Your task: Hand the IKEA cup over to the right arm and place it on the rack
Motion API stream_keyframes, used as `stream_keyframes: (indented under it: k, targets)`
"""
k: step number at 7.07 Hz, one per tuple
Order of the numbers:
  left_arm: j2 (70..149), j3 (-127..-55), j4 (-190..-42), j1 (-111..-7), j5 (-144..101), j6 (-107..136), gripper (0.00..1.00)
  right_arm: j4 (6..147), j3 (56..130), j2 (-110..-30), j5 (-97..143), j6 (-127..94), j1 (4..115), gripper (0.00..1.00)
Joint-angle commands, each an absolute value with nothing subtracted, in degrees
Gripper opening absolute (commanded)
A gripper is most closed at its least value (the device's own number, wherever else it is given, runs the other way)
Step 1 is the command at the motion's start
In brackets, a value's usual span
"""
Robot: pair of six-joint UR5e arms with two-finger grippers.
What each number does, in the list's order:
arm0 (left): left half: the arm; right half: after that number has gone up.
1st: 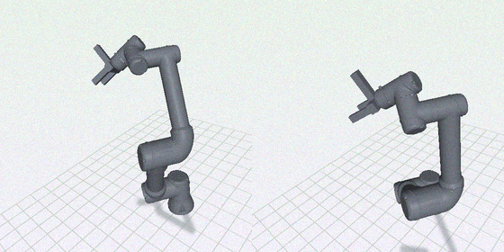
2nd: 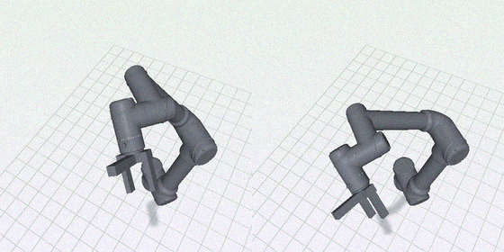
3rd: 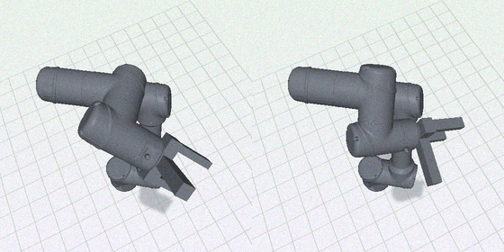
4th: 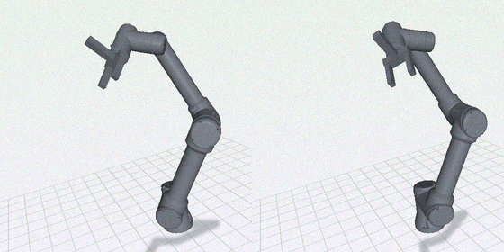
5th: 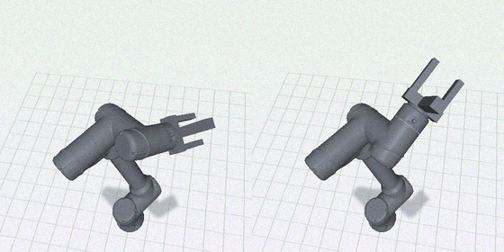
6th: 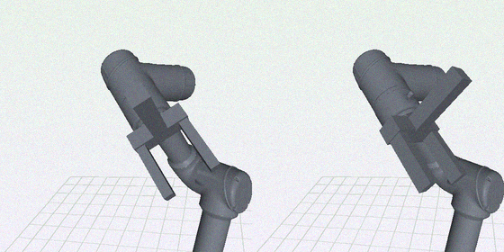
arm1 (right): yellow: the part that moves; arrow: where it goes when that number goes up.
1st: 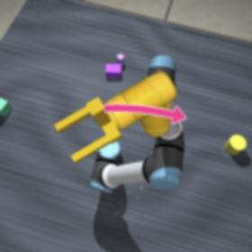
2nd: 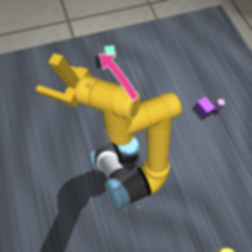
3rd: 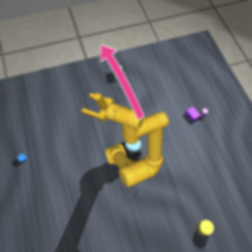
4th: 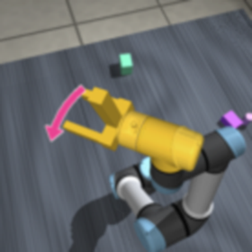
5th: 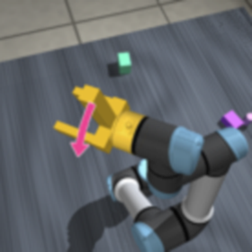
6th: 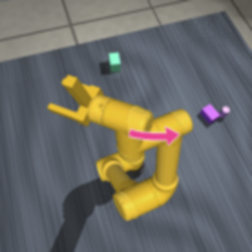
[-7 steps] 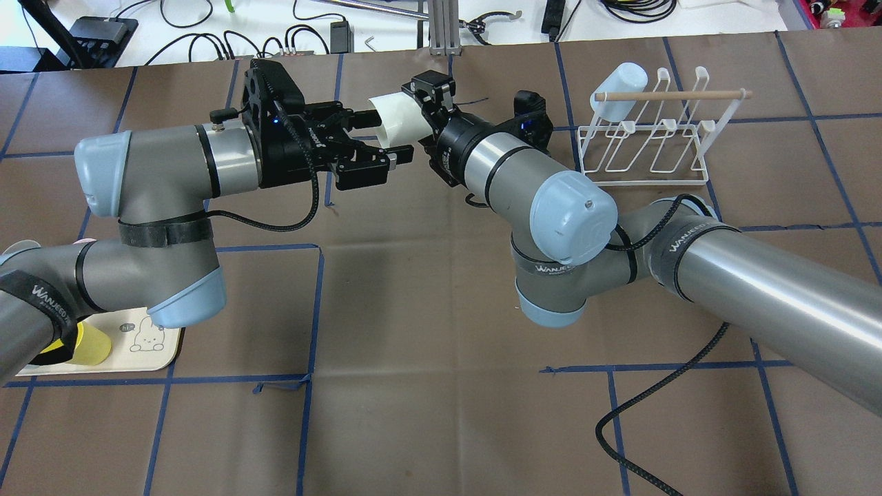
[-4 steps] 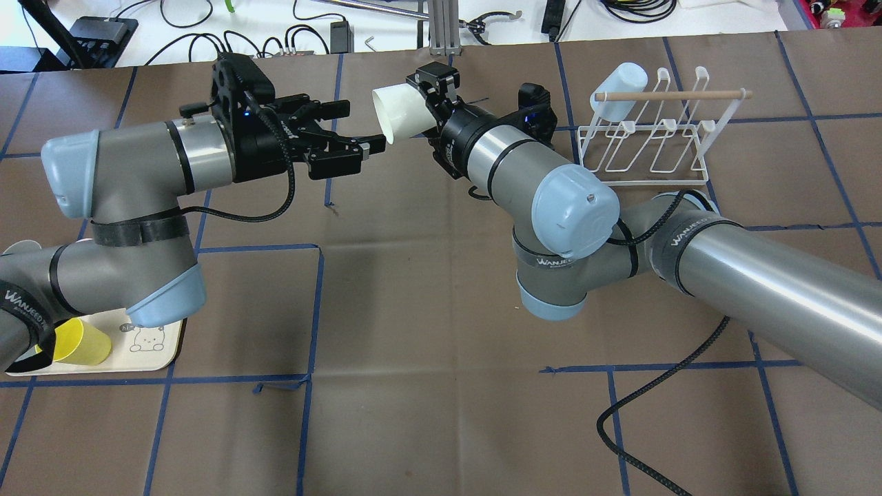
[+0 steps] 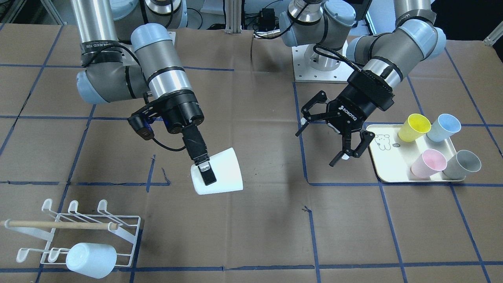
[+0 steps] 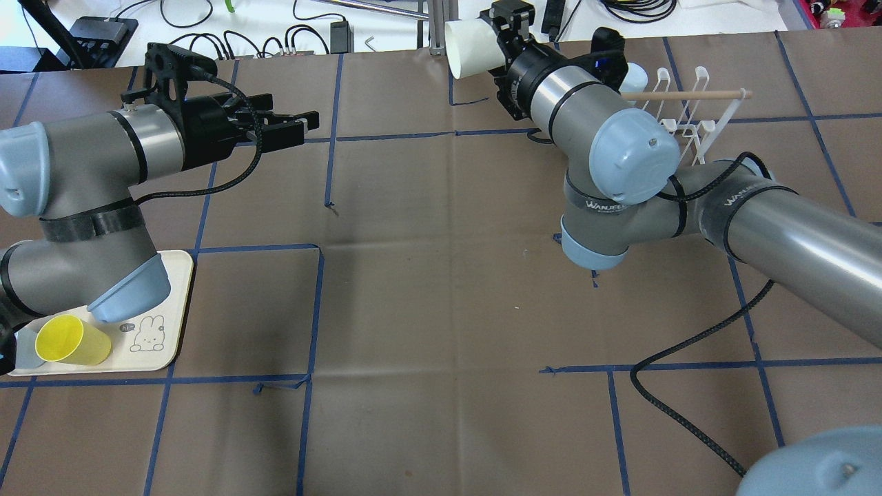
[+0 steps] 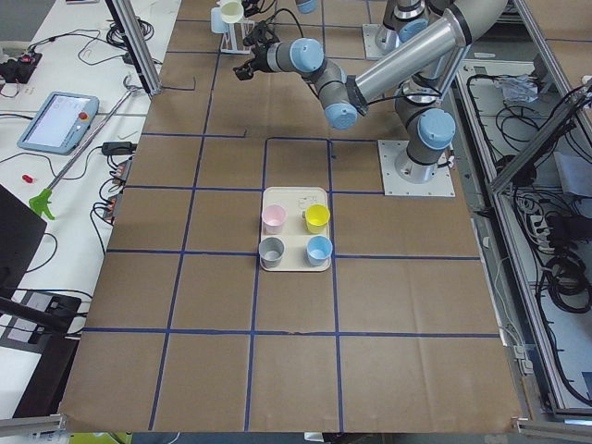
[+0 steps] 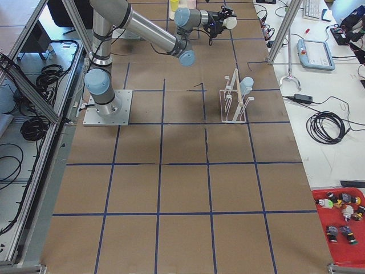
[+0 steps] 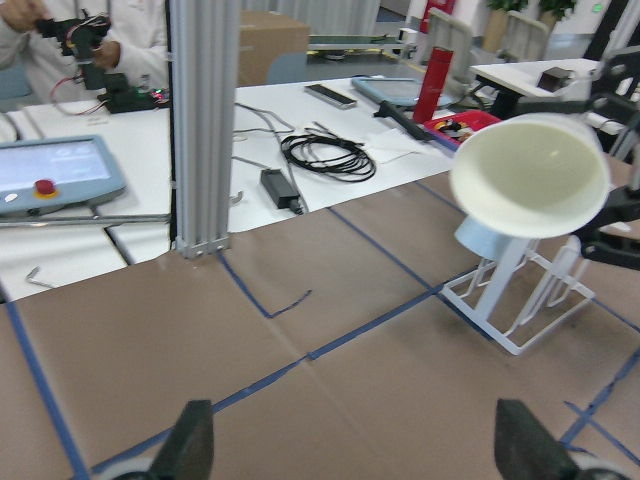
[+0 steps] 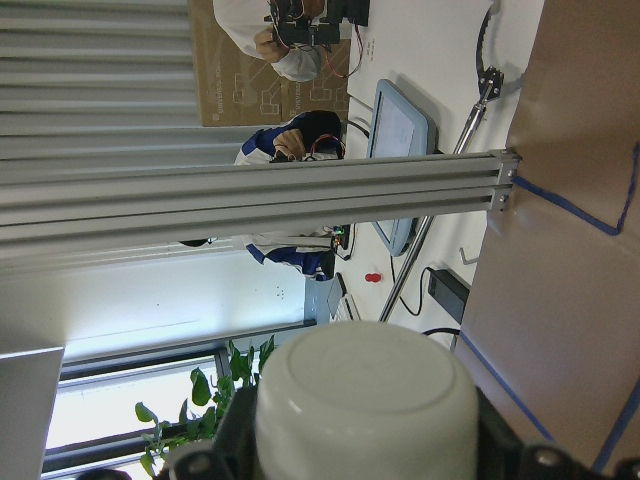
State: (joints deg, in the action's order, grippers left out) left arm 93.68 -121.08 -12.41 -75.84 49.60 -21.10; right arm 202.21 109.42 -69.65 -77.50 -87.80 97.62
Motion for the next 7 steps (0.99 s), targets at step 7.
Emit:
stream_keyframes:
  k: [7]
  targets:
    - [95.5,-92.2,-76.5,-84.5,86.4,-0.8,0.99,202.6,106.8,-68.0,-83.3,-20.7,78.5,0.07]
